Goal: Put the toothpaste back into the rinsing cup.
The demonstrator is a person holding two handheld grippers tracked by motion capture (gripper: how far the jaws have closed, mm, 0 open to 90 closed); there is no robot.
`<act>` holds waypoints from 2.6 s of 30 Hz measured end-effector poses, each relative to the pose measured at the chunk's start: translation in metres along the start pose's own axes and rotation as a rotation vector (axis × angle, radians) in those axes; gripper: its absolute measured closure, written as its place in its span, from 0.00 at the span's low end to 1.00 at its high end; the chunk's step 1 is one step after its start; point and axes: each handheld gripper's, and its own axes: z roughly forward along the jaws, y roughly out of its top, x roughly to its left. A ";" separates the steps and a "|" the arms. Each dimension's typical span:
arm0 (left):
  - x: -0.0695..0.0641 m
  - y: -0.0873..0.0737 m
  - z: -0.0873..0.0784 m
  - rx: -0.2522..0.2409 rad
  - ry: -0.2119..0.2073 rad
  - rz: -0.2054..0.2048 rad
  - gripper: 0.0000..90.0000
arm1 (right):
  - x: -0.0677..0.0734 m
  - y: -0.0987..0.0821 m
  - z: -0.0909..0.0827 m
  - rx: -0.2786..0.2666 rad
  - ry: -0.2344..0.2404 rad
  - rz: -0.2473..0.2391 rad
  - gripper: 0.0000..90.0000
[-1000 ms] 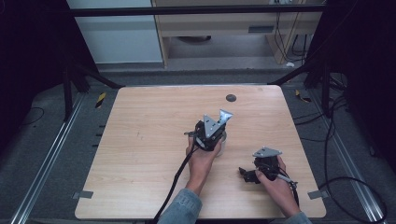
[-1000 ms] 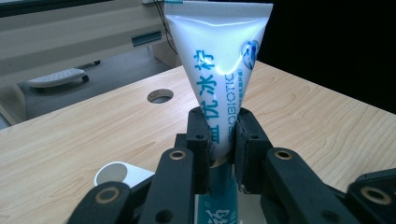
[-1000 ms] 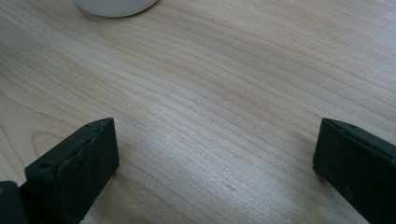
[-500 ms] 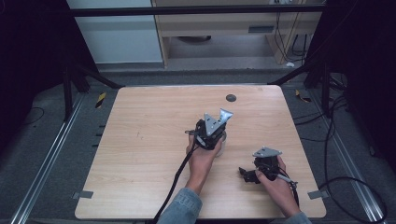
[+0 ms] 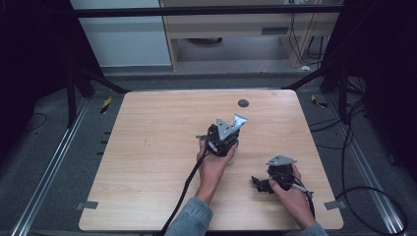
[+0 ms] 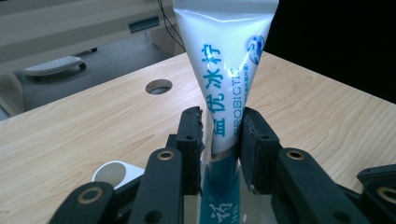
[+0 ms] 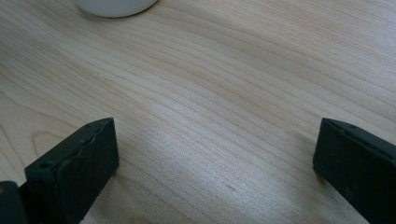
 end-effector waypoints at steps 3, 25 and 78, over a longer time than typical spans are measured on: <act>-0.001 0.000 0.000 0.001 0.005 0.005 0.76 | 0.000 0.000 0.000 0.000 0.000 0.000 0.01; -0.004 0.002 -0.003 0.013 0.015 0.035 0.59 | 0.000 0.000 0.000 0.000 0.000 0.000 0.01; 0.005 -0.010 -0.066 0.290 -0.165 0.164 0.07 | 0.000 0.000 0.000 0.000 -0.001 0.000 0.01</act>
